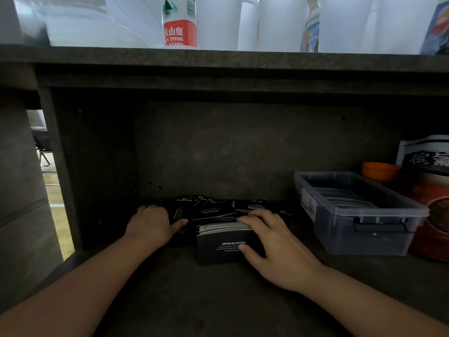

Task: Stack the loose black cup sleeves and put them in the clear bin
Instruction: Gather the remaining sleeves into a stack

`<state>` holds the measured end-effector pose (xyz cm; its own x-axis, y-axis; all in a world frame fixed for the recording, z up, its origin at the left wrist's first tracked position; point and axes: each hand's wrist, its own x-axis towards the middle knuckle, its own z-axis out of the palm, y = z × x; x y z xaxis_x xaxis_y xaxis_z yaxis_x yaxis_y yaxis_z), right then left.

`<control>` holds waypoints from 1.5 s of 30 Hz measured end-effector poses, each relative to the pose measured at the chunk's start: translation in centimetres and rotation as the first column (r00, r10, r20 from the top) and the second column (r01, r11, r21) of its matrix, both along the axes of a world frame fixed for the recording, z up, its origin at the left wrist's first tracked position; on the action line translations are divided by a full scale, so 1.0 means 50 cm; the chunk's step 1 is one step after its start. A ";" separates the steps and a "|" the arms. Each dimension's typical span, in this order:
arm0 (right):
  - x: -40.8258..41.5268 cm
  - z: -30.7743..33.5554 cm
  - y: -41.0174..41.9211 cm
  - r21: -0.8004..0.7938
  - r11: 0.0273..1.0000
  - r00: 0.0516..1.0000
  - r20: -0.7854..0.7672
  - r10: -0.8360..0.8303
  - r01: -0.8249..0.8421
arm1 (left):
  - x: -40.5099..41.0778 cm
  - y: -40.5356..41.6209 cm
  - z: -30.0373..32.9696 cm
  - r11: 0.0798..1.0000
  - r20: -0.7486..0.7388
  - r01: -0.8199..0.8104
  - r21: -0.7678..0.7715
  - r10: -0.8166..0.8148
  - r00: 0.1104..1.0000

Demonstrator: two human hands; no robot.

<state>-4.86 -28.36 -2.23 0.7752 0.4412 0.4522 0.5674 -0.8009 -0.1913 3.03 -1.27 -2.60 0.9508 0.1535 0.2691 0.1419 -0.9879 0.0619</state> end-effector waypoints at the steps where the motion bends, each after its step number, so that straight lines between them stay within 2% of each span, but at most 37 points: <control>1: 0.001 0.000 0.000 -0.002 1.000 1.000 -0.002 -0.002 0.002 | -0.002 0.001 0.004 1.000 -0.009 -0.008 -0.005 0.008 1.000; 3: 0.001 0.000 0.000 -0.002 1.000 1.000 -0.007 -0.004 0.004 | -0.001 0.004 0.010 0.997 -0.030 0.006 -0.083 -0.008 1.000; 7: 0.001 0.001 -0.001 0.000 1.000 1.000 -0.011 -0.003 0.003 | -0.007 0.004 0.014 0.895 0.046 0.021 -0.446 0.000 0.999; 10: 0.001 0.003 0.000 -0.001 1.000 1.000 -0.011 -0.004 0.004 | -0.017 0.004 0.018 0.862 0.239 0.092 -0.498 0.035 0.971; 12: 0.000 0.002 0.000 -0.004 1.000 1.000 -0.014 -0.006 0.006 | -0.020 0.003 0.021 0.833 0.415 0.231 -0.502 -0.002 0.910; 14: -0.001 0.002 0.000 -0.008 1.000 1.000 -0.015 -0.006 0.006 | -0.021 0.000 0.026 0.754 0.553 0.411 -0.513 -0.076 0.830; 15: -0.001 0.003 0.001 -0.006 1.000 1.000 -0.015 -0.008 0.008 | -0.021 -0.001 0.030 0.685 0.578 0.491 -0.539 -0.123 0.806; 18: -0.004 0.005 0.003 0.052 0.999 0.999 -0.053 -0.006 0.008 | -0.026 -0.018 0.033 0.422 0.480 0.597 -0.682 -0.358 0.801; 21: -0.005 0.002 0.004 0.095 0.995 0.998 -0.059 -0.016 0.022 | -0.042 -0.041 0.023 0.399 0.319 0.604 -0.690 -0.581 0.749; 23: -0.004 0.000 0.005 0.060 0.997 0.998 -0.041 -0.041 0.043 | -0.054 -0.053 0.025 0.344 0.276 0.575 -0.743 -0.625 0.730; 27: 0.000 0.006 0.004 -0.008 0.998 0.998 -0.038 -0.056 0.056 | -0.063 -0.083 0.038 0.213 0.156 0.376 -0.902 -0.652 0.742; 28: 0.001 0.007 0.003 -0.010 0.998 0.998 -0.039 -0.055 0.055 | -0.060 -0.086 0.039 0.214 0.164 0.365 -0.906 -0.618 0.769; 29: 0.001 0.008 0.002 -0.014 0.998 0.998 -0.039 -0.055 0.055 | -0.054 -0.086 0.039 0.263 0.190 0.384 -0.885 -0.550 0.813; 30: 0.001 0.008 0.001 -0.018 0.998 0.998 -0.039 -0.056 0.055 | -0.047 -0.080 0.040 0.384 0.215 0.402 -0.831 -0.444 0.870; 31: 0.000 0.008 0.001 -0.022 0.998 0.998 -0.038 -0.056 0.056 | -0.038 -0.067 0.040 0.595 0.213 0.370 -0.713 -0.320 0.923; 32: -0.001 0.008 0.000 -0.024 0.998 0.998 -0.035 -0.057 0.056 | -0.036 -0.054 0.041 0.808 0.188 0.263 -0.527 -0.190 0.963; 33: -0.001 0.009 0.000 -0.025 0.998 0.998 -0.034 -0.057 0.056 | -0.038 -0.042 0.040 0.926 0.141 0.125 -0.357 -0.079 0.987; 34: -0.002 0.010 -0.001 -0.025 0.998 0.998 -0.036 -0.056 0.055 | -0.042 -0.030 0.039 0.967 0.058 0.001 -0.256 0.015 0.998; 35: -0.002 0.010 -0.001 -0.025 0.998 0.998 -0.039 -0.055 0.054 | -0.047 -0.022 0.040 0.970 -0.053 -0.102 -0.219 0.092 0.994; 37: -0.002 0.011 -0.001 -0.023 0.998 0.997 -0.048 -0.056 0.055 | -0.055 -0.018 0.040 0.942 -0.257 -0.234 -0.239 0.171 0.951; 38: -0.002 0.011 -0.001 -0.023 0.998 0.997 -0.048 -0.055 0.054 | -0.056 -0.020 0.038 0.942 -0.316 -0.248 -0.227 0.170 0.934; 42: -0.001 0.010 -0.001 -0.021 0.999 0.998 -0.046 -0.048 0.047 | -0.049 -0.033 0.035 0.974 -0.316 -0.212 -0.079 0.177 0.932; 44: -0.001 0.010 -0.002 -0.019 0.999 0.998 -0.048 -0.046 0.045 | -0.042 -0.029 0.034 0.966 -0.265 -0.223 -0.130 0.183 0.947; 45: -0.001 0.009 -0.002 -0.018 0.999 0.998 -0.043 -0.043 0.042 | -0.036 -0.024 0.033 0.949 -0.217 -0.222 -0.224 0.173 0.961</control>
<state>-4.92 -28.47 -1.78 0.8124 0.4144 0.4103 0.5240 -0.8276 -0.2015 1.22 -2.49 -0.95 0.9244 0.3811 0.0152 0.3655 -0.8967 0.2495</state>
